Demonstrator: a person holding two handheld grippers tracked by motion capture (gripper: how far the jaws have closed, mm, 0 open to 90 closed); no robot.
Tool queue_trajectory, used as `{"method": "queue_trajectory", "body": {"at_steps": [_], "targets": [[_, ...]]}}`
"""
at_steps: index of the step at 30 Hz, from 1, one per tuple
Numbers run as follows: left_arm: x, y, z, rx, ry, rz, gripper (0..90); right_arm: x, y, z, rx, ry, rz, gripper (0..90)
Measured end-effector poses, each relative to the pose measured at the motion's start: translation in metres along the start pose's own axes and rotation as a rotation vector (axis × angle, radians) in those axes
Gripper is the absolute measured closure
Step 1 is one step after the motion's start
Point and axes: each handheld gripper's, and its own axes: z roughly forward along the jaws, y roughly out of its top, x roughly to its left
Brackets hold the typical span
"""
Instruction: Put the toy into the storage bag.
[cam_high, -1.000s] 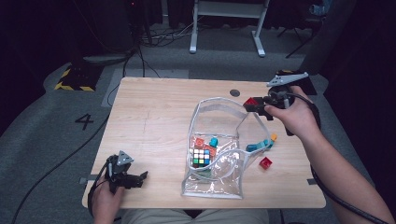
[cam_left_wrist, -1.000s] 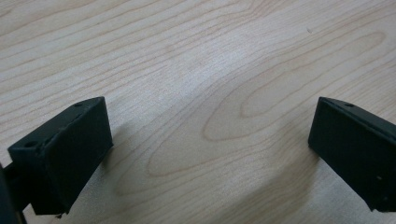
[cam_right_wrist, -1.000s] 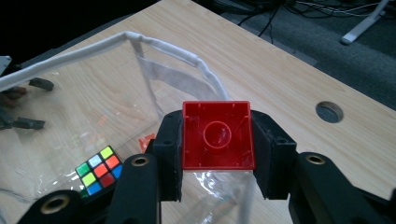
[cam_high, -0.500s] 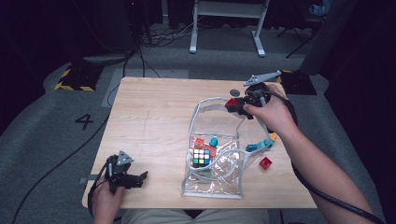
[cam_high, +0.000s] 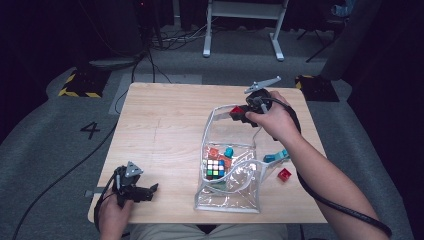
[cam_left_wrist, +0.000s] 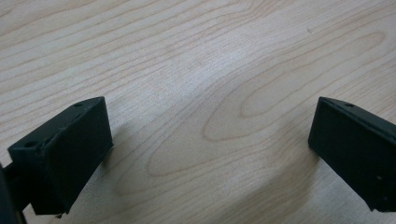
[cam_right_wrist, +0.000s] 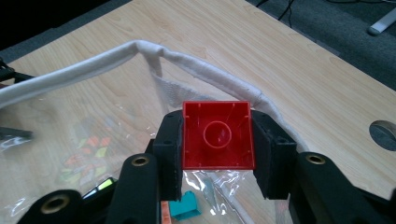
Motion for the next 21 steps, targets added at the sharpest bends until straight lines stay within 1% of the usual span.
{"method": "queue_trajectory", "body": {"at_steps": [1,2,4,7,8,9,11,12,14,15,16,18,19,20,21], "targets": [[0.0,0.0,0.0,0.001,-0.001,0.0,0.0,0.0,0.0,0.001,0.0,-0.002,0.008,59.1],[0.0,0.0,0.0,0.004,-0.003,0.0,0.0,0.0,0.0,0.003,0.005,-0.004,0.002,59.0],[0.0,0.0,0.0,0.003,-0.003,0.0,0.0,0.0,0.0,0.006,0.013,-0.007,0.011,59.0],[0.0,0.0,0.0,0.004,-0.002,0.0,0.0,0.0,0.001,0.011,0.013,-0.007,0.004,59.0],[0.0,0.0,0.0,0.003,-0.002,0.0,0.0,0.0,0.001,0.013,0.019,-0.012,0.015,59.0],[0.0,0.0,0.0,0.004,-0.003,0.001,0.0,-0.001,0.0,0.014,0.023,-0.015,0.008,59.1],[0.0,0.0,0.0,0.005,-0.006,-0.001,0.0,-0.001,0.0,0.017,0.027,-0.018,0.013,59.0],[0.0,0.0,0.0,-0.002,-0.001,-0.002,0.0,-0.001,0.0,0.019,0.032,-0.017,0.028,59.1],[0.0,0.0,0.0,0.003,-0.002,-0.002,0.0,-0.003,-0.003,0.023,0.051,-0.033,0.016,59.0],[0.0,0.0,0.0,0.001,-0.005,-0.002,0.0,-0.003,-0.004,0.024,0.053,-0.032,0.009,59.0],[0.0,0.0,0.0,0.005,-0.006,-0.001,0.0,-0.002,-0.005,0.025,0.06,-0.032,0.019,59.0],[0.0,0.0,0.0,-0.001,-0.003,-0.002,0.0,-0.002,-0.008,0.029,0.083,-0.049,-0.012,59.1],[0.0,0.0,0.0,0.004,-0.006,-0.001,0.0,-0.001,-0.009,0.031,0.086,-0.043,-0.008,59.1],[0.0,0.0,0.0,0.0,-0.001,-0.002,0.0,0.001,-0.01,0.032,0.093,-0.042,-0.007,59.0],[0.0,0.0,0.0,0.001,-0.002,-0.002,0.0,0.001,-0.011,0.034,0.099,-0.041,-0.015,59.0]]}}
